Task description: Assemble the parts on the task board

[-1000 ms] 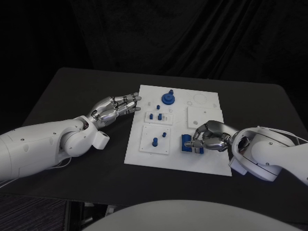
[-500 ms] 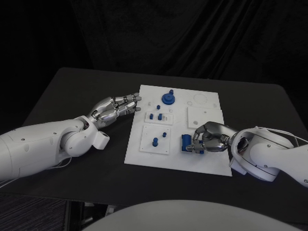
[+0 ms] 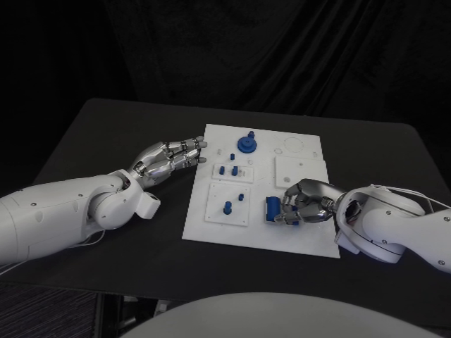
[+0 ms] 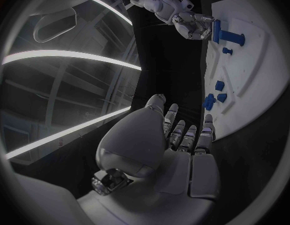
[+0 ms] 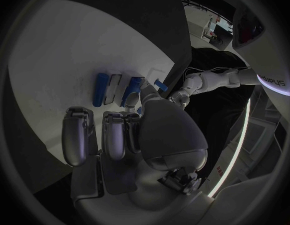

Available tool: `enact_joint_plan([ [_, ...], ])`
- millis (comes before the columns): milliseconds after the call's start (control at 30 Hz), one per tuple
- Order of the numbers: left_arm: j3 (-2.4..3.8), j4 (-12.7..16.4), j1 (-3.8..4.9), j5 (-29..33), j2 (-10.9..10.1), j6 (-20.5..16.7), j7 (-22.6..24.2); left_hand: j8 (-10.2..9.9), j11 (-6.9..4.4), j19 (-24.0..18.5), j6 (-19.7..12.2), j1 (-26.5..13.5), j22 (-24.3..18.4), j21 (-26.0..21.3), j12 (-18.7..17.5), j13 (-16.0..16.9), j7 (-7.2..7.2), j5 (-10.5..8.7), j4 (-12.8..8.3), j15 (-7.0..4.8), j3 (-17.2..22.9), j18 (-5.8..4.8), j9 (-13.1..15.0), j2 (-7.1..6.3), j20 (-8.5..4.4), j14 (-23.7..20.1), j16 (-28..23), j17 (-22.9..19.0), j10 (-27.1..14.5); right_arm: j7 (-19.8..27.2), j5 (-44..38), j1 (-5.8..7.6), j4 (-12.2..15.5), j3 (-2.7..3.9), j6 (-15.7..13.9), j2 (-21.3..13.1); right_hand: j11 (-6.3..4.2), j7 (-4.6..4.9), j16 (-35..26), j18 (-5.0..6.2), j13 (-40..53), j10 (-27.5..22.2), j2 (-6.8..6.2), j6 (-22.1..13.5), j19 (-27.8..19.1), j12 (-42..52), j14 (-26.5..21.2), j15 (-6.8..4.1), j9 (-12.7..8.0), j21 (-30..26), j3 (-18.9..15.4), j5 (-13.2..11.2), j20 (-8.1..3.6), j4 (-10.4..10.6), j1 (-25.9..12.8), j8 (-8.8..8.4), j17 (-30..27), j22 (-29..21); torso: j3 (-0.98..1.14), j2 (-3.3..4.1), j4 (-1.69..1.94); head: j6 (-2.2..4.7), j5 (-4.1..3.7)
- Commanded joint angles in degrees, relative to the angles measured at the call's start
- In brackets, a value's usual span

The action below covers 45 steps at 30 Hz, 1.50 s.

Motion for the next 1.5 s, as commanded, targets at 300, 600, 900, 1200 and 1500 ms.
enact_joint_plan([
  [300,0.05,0.01,-0.13,0.1,0.07,1.07,0.44,0.21,0.43,0.08,0.01,0.46,-0.06,-0.11,0.13,0.05,0.37,0.17,-0.09,0.41,0.39,-1.01,0.01,-0.02,-0.02,-0.17,0.06,-0.03,0.15,-0.87,-0.6,-0.3,-0.54,0.01,0.76,0.47,-0.26,0.06,0.14,0.26,15.09,5.96,0.97,-0.42,2.69,0.15,5.9,-0.58,0.12,-0.1,0.48,0.39,-0.47,-0.64,1.61,0.23,14.58,12.95,0.04,0.05,-0.04,-0.01,0.1],
  [600,0.05,0.02,-0.14,0.1,0.06,1.14,0.4,0.22,0.46,0.11,-0.03,0.43,-0.08,-0.11,0.11,0.05,0.4,0.1,-0.14,0.47,0.47,-1.03,0.01,-0.02,-0.02,-0.16,0.07,-0.03,0.12,-0.6,-0.61,-0.31,-0.2,0.01,1.07,0.42,-0.15,0.24,0.14,0.3,15.09,5.96,0.16,-0.58,2.6,0.15,5.89,-0.48,0.17,-0.27,-0.57,0.2,-0.44,0.06,0.74,0.22,14.57,12.89,0.04,0.04,-0.02,-0.01,0.03],
  [900,0.05,0.16,-0.15,0.1,-0.18,1.1,0.38,0.22,0.46,0.11,-0.03,0.43,-0.08,-0.11,0.11,0.05,0.4,0.1,-0.14,0.47,0.47,-1.03,0.01,-0.02,-0.02,-0.16,0.07,-0.03,0.12,1.3,-0.64,-0.26,1.42,0.04,-1.83,-1.7,-0.11,0.34,0.32,0.13,15.09,5.96,-2.37,-0.47,2.98,0.15,6.0,-0.33,-0.59,0.37,-3.62,0.34,-0.29,6.46,-5.16,-0.48,15.04,13.13,0.01,0.01,-0.09,-0.01,0.32],
  [1200,0.05,0.56,-0.16,0.1,-0.52,0.8,0.38,0.31,0.6,0.23,0.24,0.38,-0.02,-0.05,0.26,0.09,0.47,0.15,-0.23,0.59,0.65,-1.07,0.06,0.01,-0.02,-0.05,0.13,0.0,0.29,4.8,-0.42,1.95,3.89,0.07,-4.86,-5.93,0.1,0.63,0.34,-0.29,15.09,5.96,1.1,0.36,3.81,0.15,6.0,-0.17,-4.83,1.99,-3.75,0.28,-0.2,8.73,-9.68,-4.77,15.09,13.69,-0.01,-0.1,-0.09,-0.01,0.18],
  [1500,0.05,0.66,-0.16,0.1,-0.61,0.23,0.77,0.45,0.81,0.33,0.67,0.38,-0.09,-0.02,0.43,0.13,0.58,0.45,-0.43,0.55,0.86,-1.1,0.13,-0.09,-0.03,0.02,0.18,0.01,0.52,2.16,-3.1,2.86,2.48,0.0,-1.66,-8.61,0.94,1.66,0.34,-0.37,15.09,5.96,3.28,1.35,3.91,0.15,6.0,0.47,-12.55,2.32,-2.43,0.38,0.38,3.9,-1.02,-13.19,15.09,13.79,-0.08,-0.07,0.01,-0.01,0.01],
])
